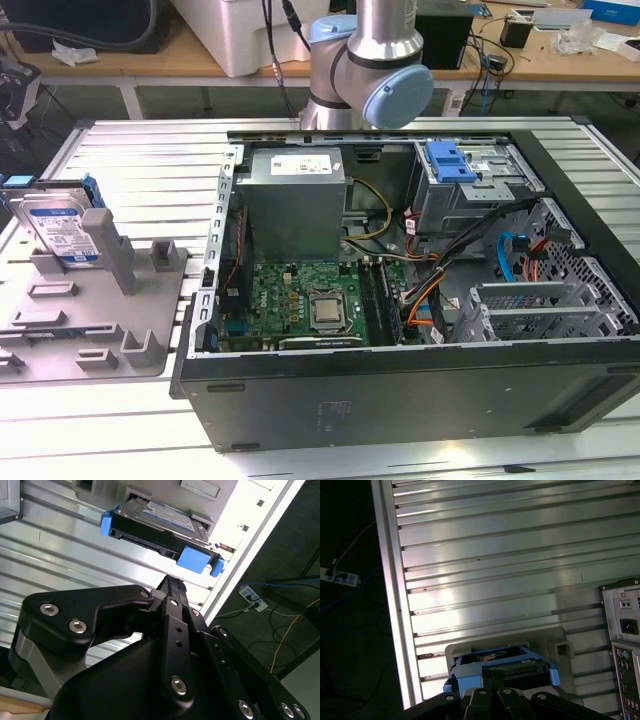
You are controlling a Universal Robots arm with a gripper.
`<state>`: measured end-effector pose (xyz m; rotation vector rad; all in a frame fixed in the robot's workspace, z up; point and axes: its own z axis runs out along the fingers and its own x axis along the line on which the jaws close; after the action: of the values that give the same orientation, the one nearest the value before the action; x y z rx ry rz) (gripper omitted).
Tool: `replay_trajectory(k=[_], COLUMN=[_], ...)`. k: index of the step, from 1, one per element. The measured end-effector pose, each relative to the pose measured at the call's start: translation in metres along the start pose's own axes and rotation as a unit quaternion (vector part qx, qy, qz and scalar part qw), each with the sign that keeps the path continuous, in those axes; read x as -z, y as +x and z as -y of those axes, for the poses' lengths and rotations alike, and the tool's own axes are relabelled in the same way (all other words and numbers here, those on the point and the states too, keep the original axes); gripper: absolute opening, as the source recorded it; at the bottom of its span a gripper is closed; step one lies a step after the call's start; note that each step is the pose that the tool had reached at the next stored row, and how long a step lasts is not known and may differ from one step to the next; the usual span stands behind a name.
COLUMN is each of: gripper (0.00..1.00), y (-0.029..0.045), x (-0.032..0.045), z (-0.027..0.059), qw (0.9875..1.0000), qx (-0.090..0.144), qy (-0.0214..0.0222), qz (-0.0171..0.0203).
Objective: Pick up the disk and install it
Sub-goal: 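Reach for the disk, then pick up the disk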
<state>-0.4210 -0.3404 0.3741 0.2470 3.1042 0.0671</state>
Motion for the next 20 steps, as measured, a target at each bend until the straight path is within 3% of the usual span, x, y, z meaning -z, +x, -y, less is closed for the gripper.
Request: replay_trajectory(k=[20], gripper=[0.11], y=[0.0007], x=[0.0], z=[0.0001], qw=[1.0], qx=[0.0], qy=[0.0], qz=[0.0])
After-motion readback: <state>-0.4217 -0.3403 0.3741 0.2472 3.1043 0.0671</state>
